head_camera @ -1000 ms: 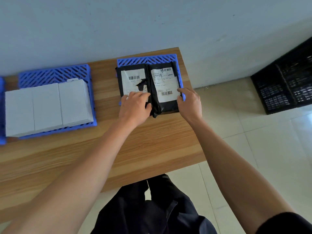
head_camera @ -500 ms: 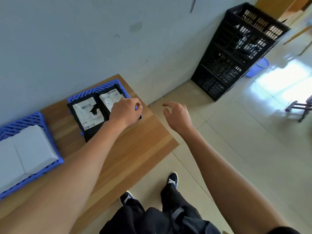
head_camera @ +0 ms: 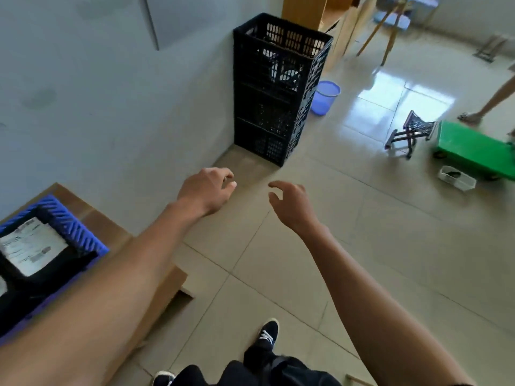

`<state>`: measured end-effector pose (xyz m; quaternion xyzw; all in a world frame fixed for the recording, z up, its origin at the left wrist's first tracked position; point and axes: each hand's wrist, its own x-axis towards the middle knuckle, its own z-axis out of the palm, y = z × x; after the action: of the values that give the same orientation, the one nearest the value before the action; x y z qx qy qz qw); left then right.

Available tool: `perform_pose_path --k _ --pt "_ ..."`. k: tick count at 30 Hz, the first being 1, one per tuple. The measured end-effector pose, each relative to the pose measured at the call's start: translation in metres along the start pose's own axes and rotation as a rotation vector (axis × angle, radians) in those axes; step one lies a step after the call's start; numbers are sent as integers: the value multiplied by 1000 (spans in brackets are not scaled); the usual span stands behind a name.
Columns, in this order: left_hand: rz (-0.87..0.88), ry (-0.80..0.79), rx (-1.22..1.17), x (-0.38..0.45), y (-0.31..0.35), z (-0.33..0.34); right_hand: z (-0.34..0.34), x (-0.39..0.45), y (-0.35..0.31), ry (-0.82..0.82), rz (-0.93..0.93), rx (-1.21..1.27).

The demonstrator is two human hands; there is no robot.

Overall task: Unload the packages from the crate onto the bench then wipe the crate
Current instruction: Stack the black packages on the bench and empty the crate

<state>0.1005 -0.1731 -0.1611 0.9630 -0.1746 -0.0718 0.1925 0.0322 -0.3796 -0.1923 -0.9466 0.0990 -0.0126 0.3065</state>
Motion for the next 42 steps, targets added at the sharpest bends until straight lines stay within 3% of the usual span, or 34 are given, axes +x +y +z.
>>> perform_pose_path --k 8,18,30,42 --pt "63 -42 87 70 98 26 -103 36 97 86 70 -32" --pt "109 -61 111 156 150 52 -133 90 146 141 175 24" --pt "66 -59 5 353 88 39 -112 297 128 23 155 -18" --pt "55 -31 -51 535 49 8 -104 496 100 51 100 3"
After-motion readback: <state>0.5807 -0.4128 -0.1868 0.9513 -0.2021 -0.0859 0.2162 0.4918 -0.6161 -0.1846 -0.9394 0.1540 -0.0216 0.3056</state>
